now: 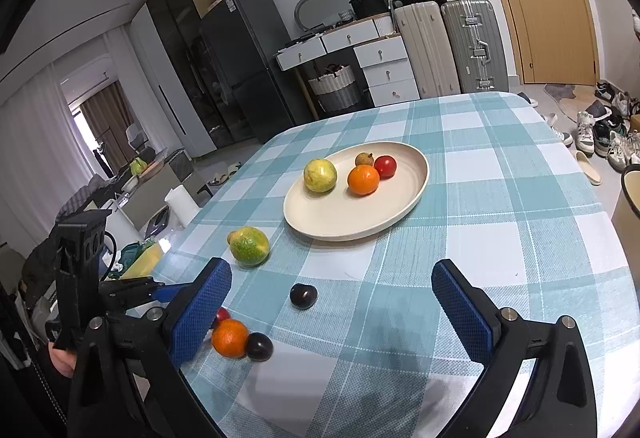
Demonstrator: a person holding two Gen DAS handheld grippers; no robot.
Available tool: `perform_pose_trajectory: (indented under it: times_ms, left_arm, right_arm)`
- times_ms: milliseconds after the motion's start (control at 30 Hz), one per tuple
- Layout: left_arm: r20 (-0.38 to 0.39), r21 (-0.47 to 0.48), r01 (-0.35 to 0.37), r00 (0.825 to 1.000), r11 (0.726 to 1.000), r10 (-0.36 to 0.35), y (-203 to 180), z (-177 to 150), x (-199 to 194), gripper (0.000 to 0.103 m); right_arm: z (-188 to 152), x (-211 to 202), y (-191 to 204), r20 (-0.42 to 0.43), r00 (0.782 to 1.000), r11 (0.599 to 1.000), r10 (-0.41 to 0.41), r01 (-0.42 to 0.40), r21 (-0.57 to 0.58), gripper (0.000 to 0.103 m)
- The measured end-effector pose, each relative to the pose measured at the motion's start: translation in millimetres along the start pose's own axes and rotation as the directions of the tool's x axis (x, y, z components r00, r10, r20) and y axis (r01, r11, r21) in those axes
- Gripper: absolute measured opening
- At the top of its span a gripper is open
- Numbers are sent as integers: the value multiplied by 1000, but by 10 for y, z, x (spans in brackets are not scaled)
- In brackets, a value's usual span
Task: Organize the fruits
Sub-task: 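Lower the left gripper around the red tomato and close it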
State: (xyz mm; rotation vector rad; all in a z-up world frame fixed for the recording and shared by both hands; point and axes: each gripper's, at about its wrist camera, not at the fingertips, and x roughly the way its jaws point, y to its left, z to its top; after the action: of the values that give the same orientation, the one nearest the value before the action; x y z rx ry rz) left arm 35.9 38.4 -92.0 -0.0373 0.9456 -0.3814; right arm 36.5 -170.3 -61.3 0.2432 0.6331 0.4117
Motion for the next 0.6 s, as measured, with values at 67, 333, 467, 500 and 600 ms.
perform_pose_trajectory:
  times_ms: [67, 333, 467, 500, 600]
  left_arm:
    - [-5, -25, 10, 1000, 1000, -10, 73, -11, 17, 56]
    - [-27, -139, 93, 995, 986, -97, 294, -79, 137, 56]
    - [-28, -175, 139, 989, 975, -146, 353, -95, 169, 50]
    - [-27, -181, 154, 986, 971, -162, 360, -98, 174, 45]
    - [-25, -194, 177, 982, 965, -185, 375, -108, 184, 36]
  right_arm:
    - [-4, 11, -2, -4, 1000, 1000, 1, -1, 2, 102]
    - [-9, 46, 7, -15, 1000, 1000, -3, 3, 1, 102]
    - [-7, 66, 14, -22, 1000, 1000, -2, 3, 4, 102]
    - [-7, 70, 14, -23, 1000, 1000, -3, 3, 4, 102]
    - [-12, 87, 21, -28, 1000, 1000, -4, 4, 3, 102]
